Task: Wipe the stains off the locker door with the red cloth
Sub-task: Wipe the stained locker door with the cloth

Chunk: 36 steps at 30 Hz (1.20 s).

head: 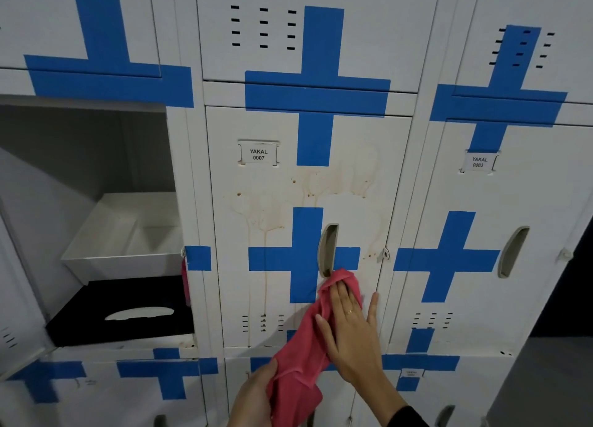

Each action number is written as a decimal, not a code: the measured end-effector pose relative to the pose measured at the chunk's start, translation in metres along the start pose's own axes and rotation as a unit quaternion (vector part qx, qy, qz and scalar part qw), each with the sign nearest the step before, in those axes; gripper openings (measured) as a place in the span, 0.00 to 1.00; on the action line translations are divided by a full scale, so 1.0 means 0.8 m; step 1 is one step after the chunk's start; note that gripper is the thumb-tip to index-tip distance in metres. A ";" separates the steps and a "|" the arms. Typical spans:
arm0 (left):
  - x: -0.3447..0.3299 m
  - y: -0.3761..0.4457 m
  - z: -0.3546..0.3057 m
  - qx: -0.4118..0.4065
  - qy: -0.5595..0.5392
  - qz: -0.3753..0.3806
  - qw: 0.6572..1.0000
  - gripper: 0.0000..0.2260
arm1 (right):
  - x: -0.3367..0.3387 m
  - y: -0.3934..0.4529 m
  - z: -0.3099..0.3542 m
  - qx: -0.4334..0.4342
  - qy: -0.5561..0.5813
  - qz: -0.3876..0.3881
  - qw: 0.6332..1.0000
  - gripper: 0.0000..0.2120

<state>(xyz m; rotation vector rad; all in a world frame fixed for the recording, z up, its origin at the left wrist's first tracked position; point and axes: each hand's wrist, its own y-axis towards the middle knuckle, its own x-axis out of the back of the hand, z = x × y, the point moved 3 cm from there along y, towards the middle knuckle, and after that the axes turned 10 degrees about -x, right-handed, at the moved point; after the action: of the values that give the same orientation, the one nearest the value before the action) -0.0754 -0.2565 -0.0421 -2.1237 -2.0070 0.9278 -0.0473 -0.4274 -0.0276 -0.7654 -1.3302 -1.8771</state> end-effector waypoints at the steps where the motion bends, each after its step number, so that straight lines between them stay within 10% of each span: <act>1: 0.003 0.001 0.001 0.006 0.027 -0.011 1.000 0.17 | -0.003 -0.004 -0.005 0.010 -0.017 0.012 1.000 0.30; 23: -0.007 -0.005 0.008 -0.072 -0.046 0.063 0.994 0.07 | 0.084 0.068 0.029 0.012 -0.017 -0.085 0.996 0.30; 30: 0.007 0.016 0.015 -0.052 0.022 0.004 0.998 0.14 | 0.034 0.014 0.000 0.009 -0.036 0.010 0.999 0.30; 36: -0.003 0.003 0.012 -0.062 -0.006 0.024 0.998 0.06 | 0.068 0.050 0.025 -0.072 0.084 -0.095 0.989 0.37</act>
<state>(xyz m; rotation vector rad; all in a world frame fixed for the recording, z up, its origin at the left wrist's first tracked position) -0.0773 -0.2624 -0.0499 -2.2430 -2.0797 0.8453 -0.0451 -0.4286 0.0430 -0.5519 -1.2064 -2.1576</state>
